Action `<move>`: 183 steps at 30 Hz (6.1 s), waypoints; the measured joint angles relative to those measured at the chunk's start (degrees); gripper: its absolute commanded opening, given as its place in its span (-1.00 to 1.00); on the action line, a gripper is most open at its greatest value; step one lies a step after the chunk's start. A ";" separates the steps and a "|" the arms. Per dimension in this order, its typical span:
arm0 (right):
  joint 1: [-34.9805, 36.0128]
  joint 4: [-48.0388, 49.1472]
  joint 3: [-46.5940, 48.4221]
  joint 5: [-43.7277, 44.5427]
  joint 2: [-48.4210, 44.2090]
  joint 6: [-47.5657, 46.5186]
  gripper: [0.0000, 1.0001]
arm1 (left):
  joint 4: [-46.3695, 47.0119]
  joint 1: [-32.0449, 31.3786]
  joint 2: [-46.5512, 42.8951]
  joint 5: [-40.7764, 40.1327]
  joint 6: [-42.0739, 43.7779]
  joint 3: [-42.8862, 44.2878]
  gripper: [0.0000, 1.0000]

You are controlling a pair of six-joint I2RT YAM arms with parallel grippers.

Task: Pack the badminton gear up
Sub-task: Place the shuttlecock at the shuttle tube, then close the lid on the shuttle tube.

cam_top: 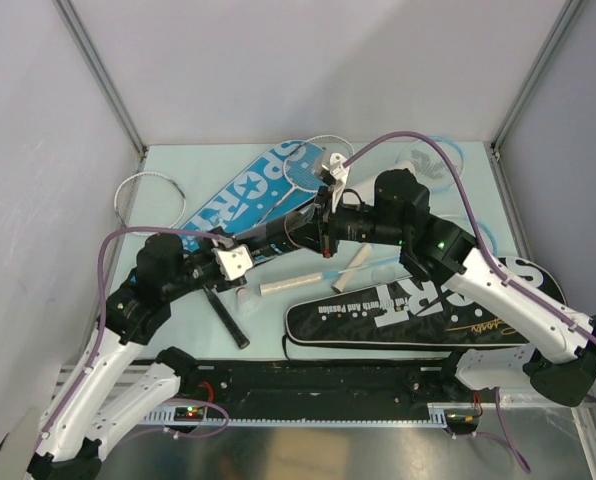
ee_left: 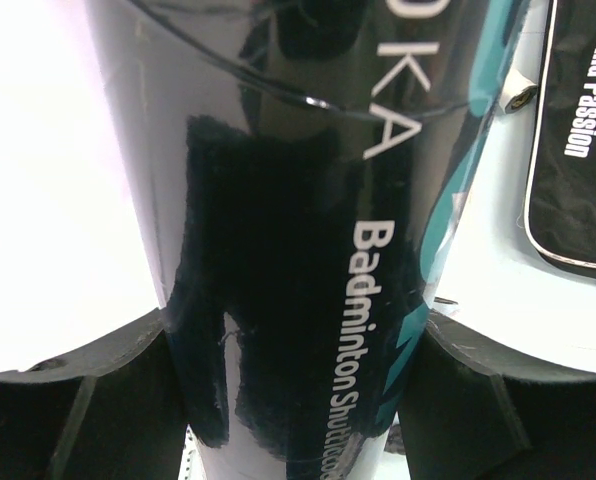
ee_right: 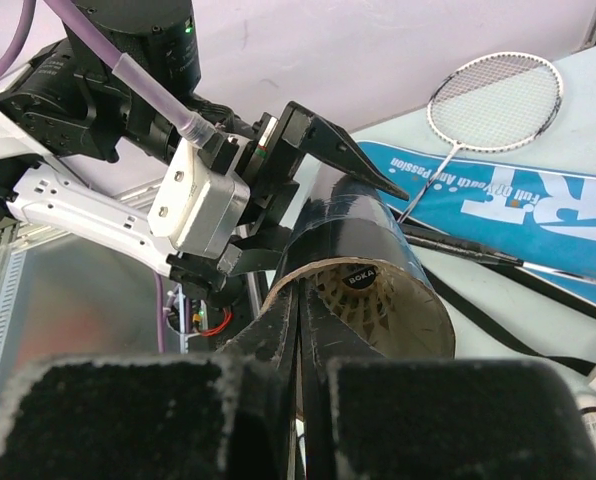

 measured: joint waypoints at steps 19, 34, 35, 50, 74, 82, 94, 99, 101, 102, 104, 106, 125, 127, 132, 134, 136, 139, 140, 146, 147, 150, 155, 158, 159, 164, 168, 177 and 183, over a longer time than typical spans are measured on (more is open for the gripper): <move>-2.93 -1.03 -1.31 3.50 -3.52 10.62 0.17 | 2.43 -0.24 -1.99 -0.22 -2.56 -2.10 0.19; -10.69 -11.76 -9.68 30.47 -20.46 22.29 0.16 | 5.20 -0.24 -2.29 -4.42 -6.73 -5.07 0.13; -12.24 -13.18 -10.67 32.20 -20.74 23.54 0.15 | 5.27 -0.24 -2.27 -4.76 -7.19 -5.14 0.13; -33.88 -41.97 -23.98 51.04 -10.03 53.48 -0.01 | 8.39 -0.28 -8.41 -4.76 -14.27 -5.57 0.14; -33.86 -22.91 -26.36 41.40 11.78 39.87 -0.29 | 11.74 -0.28 -10.25 -8.35 -17.64 -8.17 0.16; -32.89 -18.93 -26.36 37.16 15.65 31.23 -0.32 | 12.09 -0.28 -10.14 -8.31 -17.66 -8.17 0.16; -32.09 -17.66 -26.36 35.01 20.15 23.26 -0.53 | 12.11 -0.28 -10.14 -8.31 -17.66 -8.17 0.16; -31.82 -17.57 -26.36 34.69 21.18 22.01 -0.43 | 12.11 -0.28 -10.14 -8.31 -17.66 -8.17 0.16; -31.69 -17.51 -26.36 34.58 21.59 21.75 -0.39 | 12.11 -0.28 -10.14 -8.31 -17.66 -8.17 0.16; -31.67 -17.51 -26.36 34.56 21.73 21.64 -0.38 | 12.11 -0.28 -10.14 -8.31 -17.66 -8.17 0.16; -31.54 -17.42 -26.36 34.49 21.81 21.57 -0.43 | 12.11 -0.28 -10.14 -8.31 -17.66 -8.17 0.16; -31.45 -17.09 -26.38 34.32 21.81 21.38 -0.50 | 12.11 -0.28 -10.14 -8.31 -17.66 -8.17 0.16; -31.52 -15.39 -27.17 34.12 21.49 20.81 -1.00 | 12.11 -0.28 -10.54 -8.31 -18.10 -8.17 0.16; -31.63 -15.61 -27.39 33.59 20.39 21.07 -1.00 | 12.17 -0.28 -10.71 -8.26 -18.10 -8.17 0.16; -33.22 -19.17 -27.45 30.32 13.84 23.43 -1.00 | 12.35 -0.28 -10.40 -7.80 -18.10 -8.17 0.16; -34.25 -20.79 -27.45 28.57 11.28 24.37 -1.00 | 12.39 -0.28 -10.12 -7.65 -18.10 -8.17 0.16; -35.01 -22.43 -27.45 27.28 9.09 24.96 -1.00 | 12.48 -0.28 -9.90 -7.63 -18.10 -8.17 0.16; -35.32 -25.09 -27.45 25.64 6.51 25.75 -1.00 | 12.50 -0.28 -9.81 -7.58 -18.10 -8.17 0.17; -35.32 -25.99 -27.45 25.11 5.60 25.94 -1.00 | 12.50 -0.28 -9.79 -7.58 -18.10 -8.17 0.17; -34.56 -30.49 -27.45 21.92 -1.46 26.88 -1.00 | 12.52 -0.28 -9.40 -6.99 -18.69 -8.17 0.17; -34.45 -30.75 -27.45 21.40 -2.95 26.99 -1.00 | 12.55 -0.28 -9.20 -6.69 -18.78 -8.17 0.17; -33.94 -29.79 -27.47 18.58 -9.18 27.58 -1.00 | 12.50 -0.28 -8.11 -5.05 -19.26 -8.17 0.16; -33.16 -23.93 -26.86 12.20 -16.65 28.26 -1.00 | 12.24 -1.29 -5.44 -3.78 -18.56 -8.15 0.13; -32.33 -20.06 -24.02 7.21 -16.94 28.15 -1.00 | 11.13 -3.19 -3.54 -4.72 -16.04 -8.15 0.14; -32.11 -19.04 -22.93 5.86 -16.76 28.09 -1.00 | 10.78 -3.80 -3.17 -5.09 -15.28 -8.15 0.15; -31.08 -11.02 -16.46 -3.76 -16.00 28.63 -1.00 | 8.46 -5.90 -2.14 -7.65 -10.36 -8.15 0.17; -29.46 -5.11 -13.73 -9.51 -15.74 30.08 -1.00 | 7.41 -6.05 -2.03 -9.33 -7.06 -8.04 0.19; -22.75 -2.01 -10.91 -13.18 -11.56 30.58 -1.00 | 4.28 -7.54 -0.92 -11.43 -1.46 -5.99 0.19; -17.92 -4.94 -10.67 -11.61 -9.01 28.70 -1.00 | 3.58 -8.92 -0.20 -12.28 -0.35 -4.22 0.20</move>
